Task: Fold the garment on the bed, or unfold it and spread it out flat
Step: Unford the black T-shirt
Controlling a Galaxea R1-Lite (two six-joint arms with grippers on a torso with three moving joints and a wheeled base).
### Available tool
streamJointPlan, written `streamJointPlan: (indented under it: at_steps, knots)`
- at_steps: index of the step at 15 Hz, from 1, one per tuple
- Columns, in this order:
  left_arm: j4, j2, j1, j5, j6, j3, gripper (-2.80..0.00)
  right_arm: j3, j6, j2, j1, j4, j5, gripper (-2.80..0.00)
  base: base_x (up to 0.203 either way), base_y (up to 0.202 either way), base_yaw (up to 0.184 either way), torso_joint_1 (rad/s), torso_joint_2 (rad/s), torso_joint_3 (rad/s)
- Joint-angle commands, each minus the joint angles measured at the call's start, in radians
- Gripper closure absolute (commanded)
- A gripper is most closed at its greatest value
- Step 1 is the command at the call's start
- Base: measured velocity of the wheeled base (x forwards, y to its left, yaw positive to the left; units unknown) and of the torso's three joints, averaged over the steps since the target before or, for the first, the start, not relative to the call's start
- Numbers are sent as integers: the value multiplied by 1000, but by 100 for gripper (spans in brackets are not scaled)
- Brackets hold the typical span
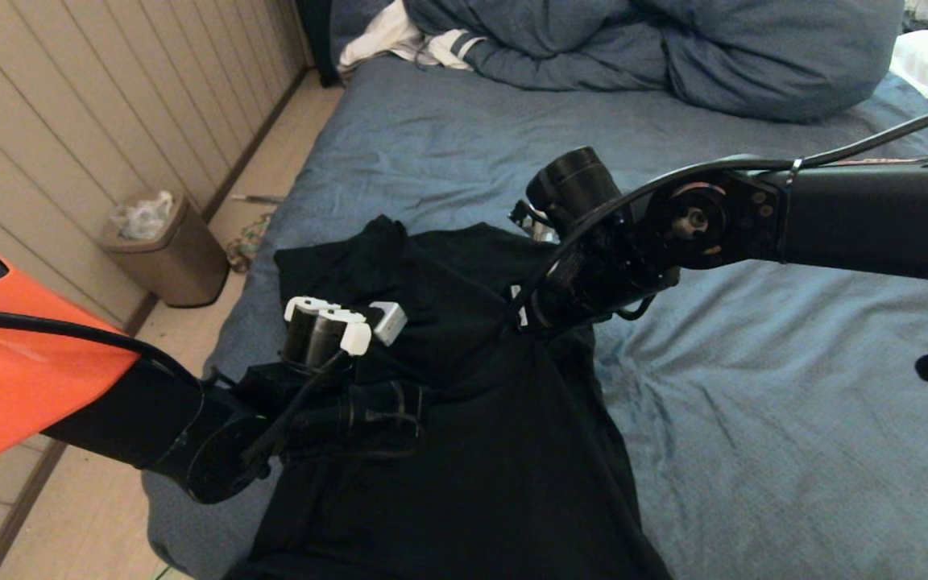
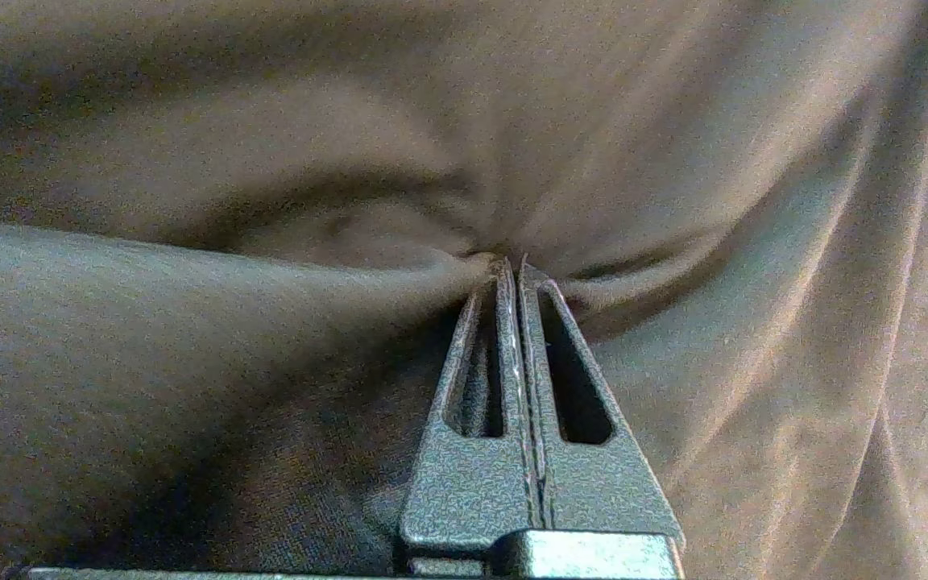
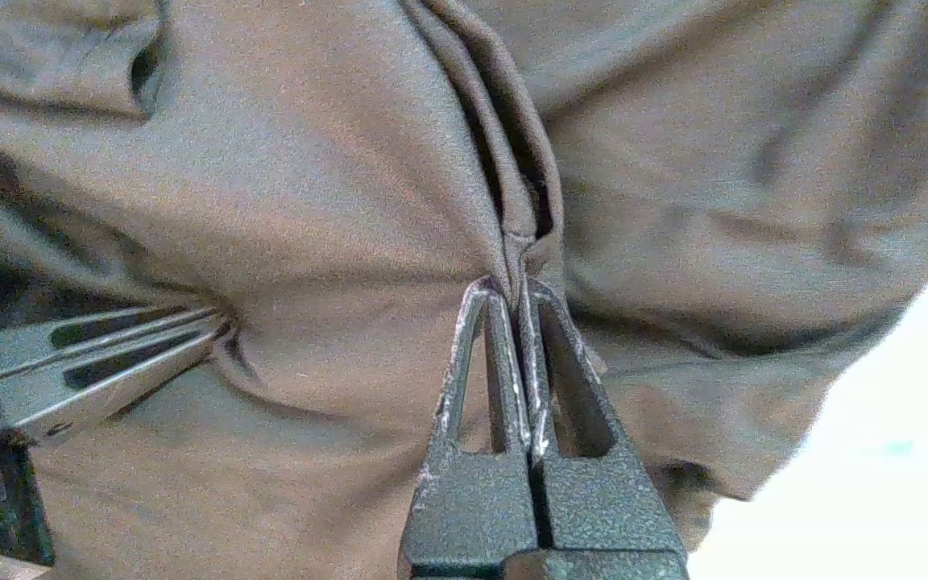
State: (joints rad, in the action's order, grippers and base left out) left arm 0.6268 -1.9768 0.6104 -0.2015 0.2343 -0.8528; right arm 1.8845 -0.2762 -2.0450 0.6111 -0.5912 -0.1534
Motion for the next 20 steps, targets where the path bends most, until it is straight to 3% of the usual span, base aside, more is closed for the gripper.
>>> streamJointPlan:
  at_steps: [1, 4, 5, 9, 12, 17, 20]
  knots:
    - [4, -4, 0, -1, 2, 0, 0, -7, -1, 17, -7, -2, -1, 0, 0, 0, 0, 0, 0, 0]
    - [4, 0, 0, 1, 2, 3, 0, -8, -3, 4, -2, -2, 5, 0, 0, 0, 0, 0, 0, 0]
    - [4, 1, 0, 1, 2, 4, 0, -19, -2, 6, 0, -2, 6, -280, 0, 0, 0, 0, 0, 0]
    - [9, -8, -1, 12, -3, 40, 0, -24, -1, 18, -11, -1, 38, -280, 0, 0, 0, 0, 0, 0]
    - [74, -12, -13, 13, -10, 120, 0, -13, 0, 20, -40, -1, 36, -280, 0, 0, 0, 0, 0, 0]
    - [220, -28, -129, 10, -87, 259, 0, -13, 2, 19, -55, 1, 32, -280, 0, 0, 0, 0, 0, 0]
    - [234, -14, -170, 5, -112, 281, 0, -9, 0, 12, -53, 5, 34, -280, 0, 0, 0, 0, 0, 0]
